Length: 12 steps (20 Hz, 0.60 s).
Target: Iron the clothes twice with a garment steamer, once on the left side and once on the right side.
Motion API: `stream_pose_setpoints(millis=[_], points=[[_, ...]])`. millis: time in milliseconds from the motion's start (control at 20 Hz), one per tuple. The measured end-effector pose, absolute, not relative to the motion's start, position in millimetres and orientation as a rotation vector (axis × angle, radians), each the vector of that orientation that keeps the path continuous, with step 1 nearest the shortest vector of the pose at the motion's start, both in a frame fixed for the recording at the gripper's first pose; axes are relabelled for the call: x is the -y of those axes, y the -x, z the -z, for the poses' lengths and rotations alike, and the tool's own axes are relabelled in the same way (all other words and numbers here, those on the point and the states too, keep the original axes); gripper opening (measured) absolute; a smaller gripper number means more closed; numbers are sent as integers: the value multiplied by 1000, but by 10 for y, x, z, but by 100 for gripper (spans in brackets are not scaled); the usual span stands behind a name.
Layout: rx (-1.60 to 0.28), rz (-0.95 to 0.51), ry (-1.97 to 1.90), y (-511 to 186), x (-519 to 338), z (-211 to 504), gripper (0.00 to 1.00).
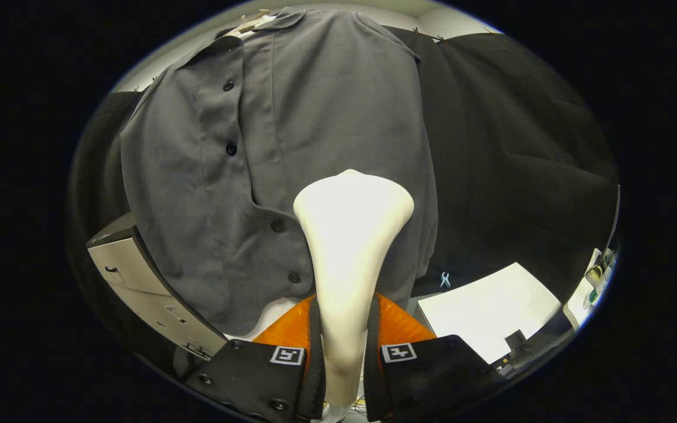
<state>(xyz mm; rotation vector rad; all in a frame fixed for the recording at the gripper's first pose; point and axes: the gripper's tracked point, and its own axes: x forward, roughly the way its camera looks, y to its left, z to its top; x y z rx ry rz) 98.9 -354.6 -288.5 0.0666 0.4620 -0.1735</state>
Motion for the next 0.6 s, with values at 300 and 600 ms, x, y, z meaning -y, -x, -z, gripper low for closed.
stream_pose_setpoints(millis=[300,600], points=[[-509,191,-69,-854,3597,3132,34],[-532,206,-76,-807,3591,3217,34]])
